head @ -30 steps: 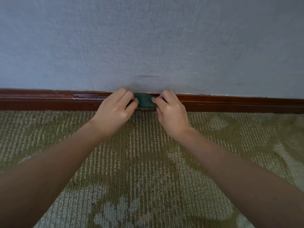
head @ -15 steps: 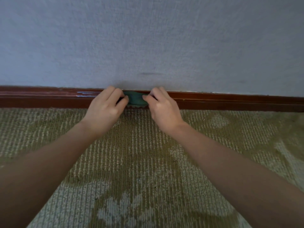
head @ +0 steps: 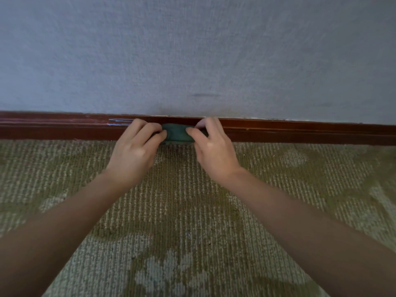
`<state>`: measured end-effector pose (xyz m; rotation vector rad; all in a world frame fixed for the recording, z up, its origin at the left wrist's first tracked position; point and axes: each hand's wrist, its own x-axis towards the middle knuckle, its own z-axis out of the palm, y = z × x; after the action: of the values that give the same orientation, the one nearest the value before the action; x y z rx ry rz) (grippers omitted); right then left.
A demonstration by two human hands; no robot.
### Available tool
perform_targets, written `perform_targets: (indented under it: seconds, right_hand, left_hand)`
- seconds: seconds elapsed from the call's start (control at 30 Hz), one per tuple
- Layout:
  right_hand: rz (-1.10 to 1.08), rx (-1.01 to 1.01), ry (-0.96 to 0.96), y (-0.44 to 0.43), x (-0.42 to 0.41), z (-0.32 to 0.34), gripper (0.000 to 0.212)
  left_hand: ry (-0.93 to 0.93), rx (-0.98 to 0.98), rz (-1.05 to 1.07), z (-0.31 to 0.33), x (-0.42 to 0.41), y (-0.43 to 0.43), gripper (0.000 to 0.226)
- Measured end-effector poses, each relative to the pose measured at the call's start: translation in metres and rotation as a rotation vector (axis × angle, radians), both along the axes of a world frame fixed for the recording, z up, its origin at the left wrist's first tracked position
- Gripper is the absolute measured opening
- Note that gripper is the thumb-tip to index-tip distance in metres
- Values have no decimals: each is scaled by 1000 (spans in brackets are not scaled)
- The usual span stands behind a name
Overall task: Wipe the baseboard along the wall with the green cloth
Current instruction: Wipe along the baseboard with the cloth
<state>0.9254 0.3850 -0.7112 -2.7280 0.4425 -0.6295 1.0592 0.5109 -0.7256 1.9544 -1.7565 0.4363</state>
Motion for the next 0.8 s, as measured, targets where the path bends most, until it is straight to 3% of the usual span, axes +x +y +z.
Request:
perform_targets:
  seconds: [0.33, 0.57, 0.8]
  right_hand:
    - [5, -43, 19, 14, 30, 3, 24]
    - [28, -109, 109, -2, 15, 6, 37]
    - [44, -132, 2, 22, 37, -4, 26]
  left_hand:
    - [-176, 60, -34, -3, 29, 11, 13]
    - [-133, -3, -4, -9, 15, -3, 14]
    - [-192, 109, -32, -12, 35, 19, 21]
